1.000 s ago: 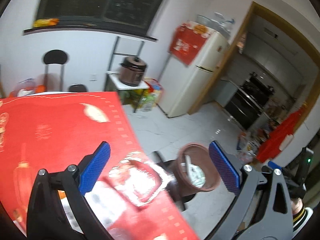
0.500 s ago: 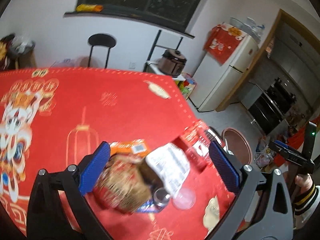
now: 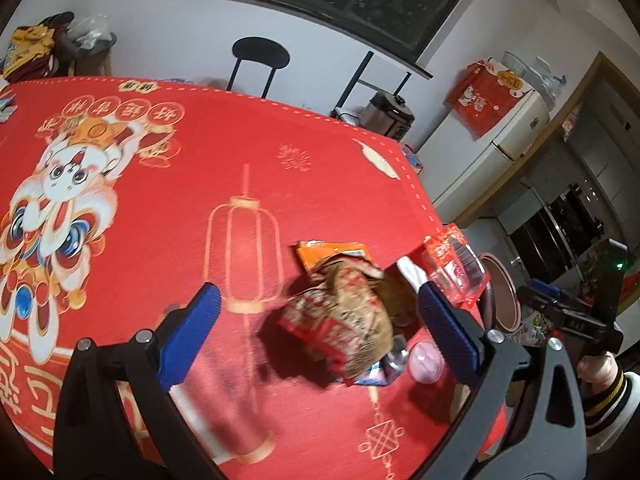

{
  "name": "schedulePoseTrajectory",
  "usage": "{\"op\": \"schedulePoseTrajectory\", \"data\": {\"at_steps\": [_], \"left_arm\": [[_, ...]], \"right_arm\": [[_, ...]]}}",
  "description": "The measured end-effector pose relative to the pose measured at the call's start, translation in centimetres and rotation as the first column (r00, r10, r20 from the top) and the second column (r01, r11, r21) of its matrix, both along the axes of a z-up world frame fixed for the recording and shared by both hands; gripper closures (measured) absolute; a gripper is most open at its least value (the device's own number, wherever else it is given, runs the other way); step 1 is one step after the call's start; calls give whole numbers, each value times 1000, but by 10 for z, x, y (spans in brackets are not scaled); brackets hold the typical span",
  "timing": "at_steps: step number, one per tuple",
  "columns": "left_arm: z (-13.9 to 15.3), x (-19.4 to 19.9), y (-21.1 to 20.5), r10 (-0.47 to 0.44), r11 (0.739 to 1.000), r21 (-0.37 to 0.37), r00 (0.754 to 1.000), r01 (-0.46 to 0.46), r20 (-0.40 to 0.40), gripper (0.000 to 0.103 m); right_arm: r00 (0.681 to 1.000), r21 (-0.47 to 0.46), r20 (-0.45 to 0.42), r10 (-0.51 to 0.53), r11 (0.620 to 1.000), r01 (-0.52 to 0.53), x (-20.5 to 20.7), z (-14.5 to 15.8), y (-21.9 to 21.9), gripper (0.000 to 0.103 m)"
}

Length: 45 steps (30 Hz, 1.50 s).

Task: Collect trash
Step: 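Grasp the clear plastic strip with the right tool while the left tool reaches toward the brown paper bag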

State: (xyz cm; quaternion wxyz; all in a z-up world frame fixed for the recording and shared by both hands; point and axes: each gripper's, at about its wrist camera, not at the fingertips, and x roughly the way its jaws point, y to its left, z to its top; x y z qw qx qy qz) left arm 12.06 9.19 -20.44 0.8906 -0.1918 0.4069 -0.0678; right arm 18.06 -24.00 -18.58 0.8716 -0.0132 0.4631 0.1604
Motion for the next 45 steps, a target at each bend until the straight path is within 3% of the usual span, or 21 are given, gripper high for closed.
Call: {"op": "schedulePoseTrajectory", "data": {"at_steps": [6, 10, 15, 20, 24, 27, 32, 37, 44, 45], "left_arm": [[-16, -12, 20, 12, 1000, -21, 999, -12, -30, 6], [-25, -18, 25, 16, 999, -39, 999, -18, -44, 6], [-32, -25, 26, 13, 998, -59, 999, -16, -49, 6], [-37, -27, 25, 7, 997, -80, 999, -12, -53, 6], [-39, -23, 22, -2, 996, -93, 999, -3, -54, 6], [-39, -19, 17, -17, 995, -97, 999, 12, -51, 6], [-39, -12, 5, -42, 994, -105, 998, 36, -49, 6], [-38, -7, -5, -57, 993, -110, 997, 51, -48, 6], [-41, -4, -15, -65, 992, -115, 996, 58, -57, 6], [-41, -4, -16, -65, 992, -116, 996, 58, -59, 6]], "right_arm": [[990, 12, -70, 119, 993, -119, 3, -34, 70, 5], [985, -17, -91, 144, 989, -146, 10, -52, 104, 6], [982, -70, -136, 129, 988, -140, 19, -71, 119, 23], [983, -68, -147, 107, 991, -118, 17, -69, 106, 43], [988, -41, -127, 83, 995, -88, 15, -52, 88, 68], [993, -28, -96, 66, 997, -69, 13, -38, 74, 79], [998, -23, -36, 45, 999, -46, 7, -12, 52, 86], [999, -41, 26, -23, 999, 24, 9, 6, 25, 86], [998, -34, -6, -57, 998, 57, 17, -3, 4, 87], [998, -22, -11, -54, 998, 54, 17, -4, 2, 91]]}}
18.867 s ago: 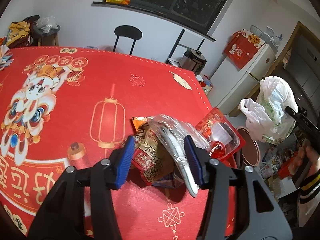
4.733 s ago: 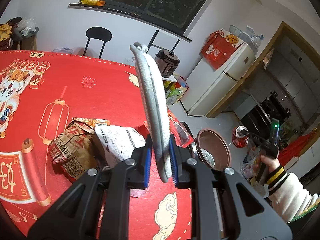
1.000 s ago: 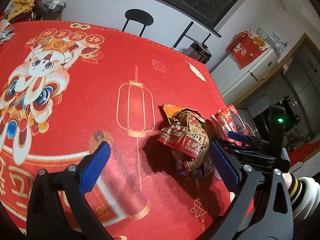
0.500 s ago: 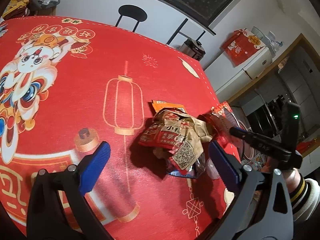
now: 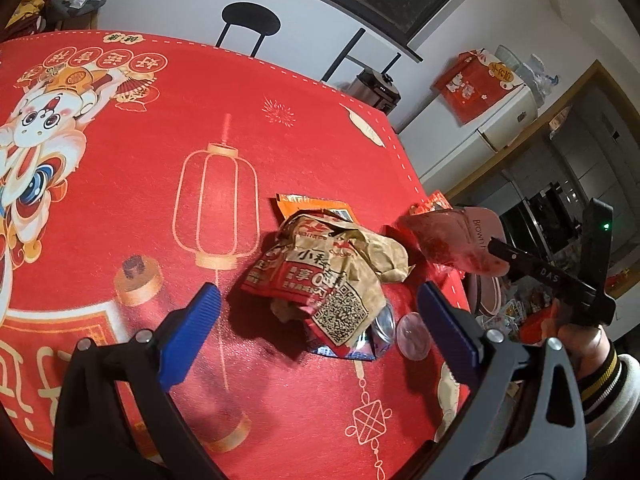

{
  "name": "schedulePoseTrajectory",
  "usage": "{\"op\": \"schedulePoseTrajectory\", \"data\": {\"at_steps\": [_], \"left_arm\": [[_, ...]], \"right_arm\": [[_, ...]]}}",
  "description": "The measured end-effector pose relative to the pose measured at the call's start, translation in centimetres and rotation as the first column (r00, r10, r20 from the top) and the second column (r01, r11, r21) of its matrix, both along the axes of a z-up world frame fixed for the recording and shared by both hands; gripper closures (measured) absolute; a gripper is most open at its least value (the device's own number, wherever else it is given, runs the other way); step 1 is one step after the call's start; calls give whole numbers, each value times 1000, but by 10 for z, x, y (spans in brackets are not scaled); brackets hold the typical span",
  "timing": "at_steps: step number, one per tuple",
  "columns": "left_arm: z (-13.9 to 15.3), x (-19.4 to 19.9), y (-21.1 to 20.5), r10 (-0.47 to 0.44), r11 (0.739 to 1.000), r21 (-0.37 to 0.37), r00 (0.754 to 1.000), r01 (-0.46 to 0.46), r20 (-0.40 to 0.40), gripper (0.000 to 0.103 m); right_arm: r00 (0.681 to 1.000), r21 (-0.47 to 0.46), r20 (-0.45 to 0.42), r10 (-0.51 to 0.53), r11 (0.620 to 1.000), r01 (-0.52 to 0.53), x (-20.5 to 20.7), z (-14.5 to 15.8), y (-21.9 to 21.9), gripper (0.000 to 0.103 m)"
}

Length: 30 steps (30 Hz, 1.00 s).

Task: Collect trash
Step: 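Grasp the clear plastic strip with the right tool while the left tool reaches toward the brown paper bag, then grasp the brown paper snack bag with the left tool while the right tool holds the plastic strip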

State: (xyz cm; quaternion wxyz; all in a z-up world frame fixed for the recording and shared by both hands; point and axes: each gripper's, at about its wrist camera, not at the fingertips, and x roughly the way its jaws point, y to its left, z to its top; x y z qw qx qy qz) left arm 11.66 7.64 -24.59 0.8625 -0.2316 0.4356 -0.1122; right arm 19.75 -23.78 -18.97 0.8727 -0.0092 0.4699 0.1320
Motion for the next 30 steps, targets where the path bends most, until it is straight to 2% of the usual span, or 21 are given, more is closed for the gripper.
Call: {"op": "schedulePoseTrajectory", "data": {"at_steps": [3, 11, 19, 25, 30], "left_arm": [[-4, 0, -2, 3, 1000, 1, 1000, -3, -11, 6], [-16, 4, -11, 3, 1000, -14, 999, -4, -54, 6], [-29, 17, -20, 19, 999, -41, 995, -23, -98, 7], [-25, 35, -23, 27, 999, 40, 998, -25, -63, 7], [-31, 53, -33, -25, 993, 116, 996, 35, -84, 6]], "right_arm": [[999, 17, 23, 27, 999, -28, -5, 5, 3, 99], [994, 73, 78, 79, 994, -85, -15, 28, 10, 100], [994, 92, 64, 93, 991, -99, -25, 26, 9, 100], [995, 95, 55, 88, 991, -93, -30, 24, 0, 100], [995, 102, 55, 87, 991, -92, -32, 24, -4, 100]]}}
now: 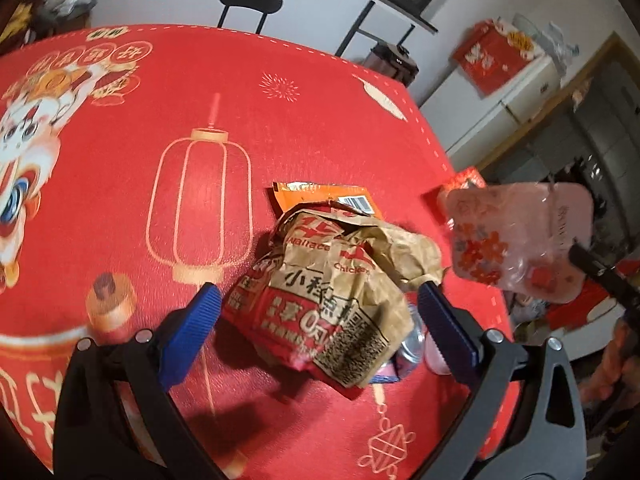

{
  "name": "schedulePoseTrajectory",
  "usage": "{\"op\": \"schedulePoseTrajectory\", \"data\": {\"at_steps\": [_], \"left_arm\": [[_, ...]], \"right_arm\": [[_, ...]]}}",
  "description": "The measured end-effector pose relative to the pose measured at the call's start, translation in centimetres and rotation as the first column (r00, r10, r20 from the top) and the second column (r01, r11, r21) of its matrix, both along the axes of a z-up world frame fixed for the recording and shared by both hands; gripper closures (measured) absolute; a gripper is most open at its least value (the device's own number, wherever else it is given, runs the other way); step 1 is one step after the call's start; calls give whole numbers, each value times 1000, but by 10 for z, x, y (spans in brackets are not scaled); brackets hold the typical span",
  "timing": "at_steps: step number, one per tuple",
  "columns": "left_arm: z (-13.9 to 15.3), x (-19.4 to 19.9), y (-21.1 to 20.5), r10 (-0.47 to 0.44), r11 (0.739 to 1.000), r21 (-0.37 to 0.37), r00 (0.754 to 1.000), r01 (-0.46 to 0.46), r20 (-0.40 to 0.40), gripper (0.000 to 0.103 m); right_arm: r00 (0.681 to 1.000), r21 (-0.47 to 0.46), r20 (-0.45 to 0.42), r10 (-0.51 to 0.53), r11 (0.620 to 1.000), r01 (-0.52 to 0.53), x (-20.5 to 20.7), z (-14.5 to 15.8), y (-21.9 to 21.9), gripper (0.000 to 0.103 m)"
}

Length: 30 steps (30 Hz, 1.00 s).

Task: Collect trash
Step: 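Grasp the brown paper snack bag with the left tool while the right tool holds the plastic strip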

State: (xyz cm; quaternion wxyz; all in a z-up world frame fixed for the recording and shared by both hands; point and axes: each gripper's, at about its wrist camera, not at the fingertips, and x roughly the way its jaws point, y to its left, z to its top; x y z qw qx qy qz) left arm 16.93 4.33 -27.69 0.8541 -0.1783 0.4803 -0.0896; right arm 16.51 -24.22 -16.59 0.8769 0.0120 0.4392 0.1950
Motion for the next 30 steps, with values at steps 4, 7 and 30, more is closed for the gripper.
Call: {"op": "schedulePoseTrajectory", "data": {"at_steps": [4, 7, 30], "left_arm": [[-5, 7, -3, 6, 1000, -19, 1000, -6, -20, 6], [-7, 15, -9, 20, 1000, -2, 999, -20, -35, 6], [13, -14, 9, 116, 992, 41, 993, -116, -1, 19]], "right_arm": [[1000, 2, -4, 2, 1000, -2, 0, -2, -1, 100], [1000, 2, -8, 3, 1000, -3, 0, -5, -1, 100], [999, 34, 30, 15, 999, -16, -4, 8, -6, 100]]}}
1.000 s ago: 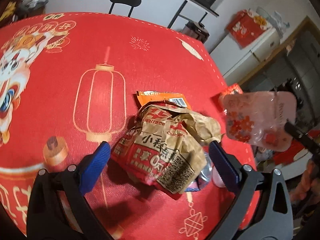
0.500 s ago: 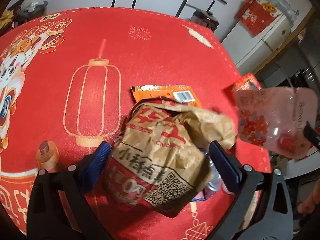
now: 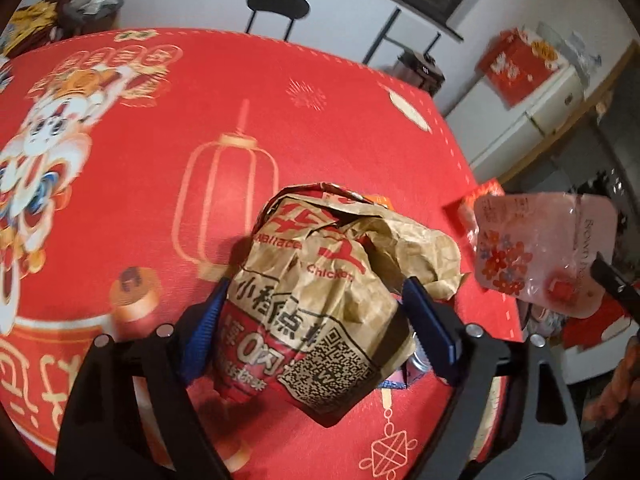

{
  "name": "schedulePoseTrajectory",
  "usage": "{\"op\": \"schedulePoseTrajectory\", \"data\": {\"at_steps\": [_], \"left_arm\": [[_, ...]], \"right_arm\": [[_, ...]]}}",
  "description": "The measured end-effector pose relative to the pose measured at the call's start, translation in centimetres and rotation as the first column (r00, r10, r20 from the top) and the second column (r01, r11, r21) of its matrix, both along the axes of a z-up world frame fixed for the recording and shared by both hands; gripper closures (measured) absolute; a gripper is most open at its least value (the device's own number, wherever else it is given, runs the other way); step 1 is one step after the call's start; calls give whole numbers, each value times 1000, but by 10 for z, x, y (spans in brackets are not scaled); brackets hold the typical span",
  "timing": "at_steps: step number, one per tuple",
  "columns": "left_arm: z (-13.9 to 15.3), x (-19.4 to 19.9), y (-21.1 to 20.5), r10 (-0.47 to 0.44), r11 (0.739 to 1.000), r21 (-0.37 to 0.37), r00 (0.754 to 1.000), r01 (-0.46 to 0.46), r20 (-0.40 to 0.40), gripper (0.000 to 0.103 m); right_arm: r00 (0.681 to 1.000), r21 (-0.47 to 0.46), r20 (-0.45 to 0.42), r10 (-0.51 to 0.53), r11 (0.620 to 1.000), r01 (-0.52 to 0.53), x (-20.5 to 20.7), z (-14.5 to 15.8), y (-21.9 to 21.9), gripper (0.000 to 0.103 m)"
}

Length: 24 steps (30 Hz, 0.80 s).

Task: Collect trash
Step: 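Grasp the brown paper snack bag with the left tool while the right tool holds the plastic strip, then carry the plastic strip over the brown bin with the right tool while the left tool lifts the paper bag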

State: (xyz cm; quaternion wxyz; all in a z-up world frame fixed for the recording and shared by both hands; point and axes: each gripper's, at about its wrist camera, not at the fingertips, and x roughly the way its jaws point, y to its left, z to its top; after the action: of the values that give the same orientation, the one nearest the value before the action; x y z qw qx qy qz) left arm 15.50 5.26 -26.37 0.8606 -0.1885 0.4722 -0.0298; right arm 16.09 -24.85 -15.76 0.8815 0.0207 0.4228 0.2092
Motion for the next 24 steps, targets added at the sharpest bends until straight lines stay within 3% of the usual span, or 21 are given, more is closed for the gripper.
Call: {"op": "schedulePoseTrajectory", "data": {"at_steps": [11, 17, 24], "left_arm": [[68, -29, 21, 94, 995, 11, 986, -96, 136, 19], [103, -30, 6, 100, 994, 13, 975, -104, 200, 19], [130, -25, -27, 76, 996, 20, 967, -83, 243, 19]], "right_arm": [[998, 53, 61, -31, 998, 27, 3, 27, -31, 100], [991, 84, 113, -79, 994, 69, 10, 47, -64, 100], [970, 111, 157, -184, 980, 168, 16, 61, -132, 100]]}}
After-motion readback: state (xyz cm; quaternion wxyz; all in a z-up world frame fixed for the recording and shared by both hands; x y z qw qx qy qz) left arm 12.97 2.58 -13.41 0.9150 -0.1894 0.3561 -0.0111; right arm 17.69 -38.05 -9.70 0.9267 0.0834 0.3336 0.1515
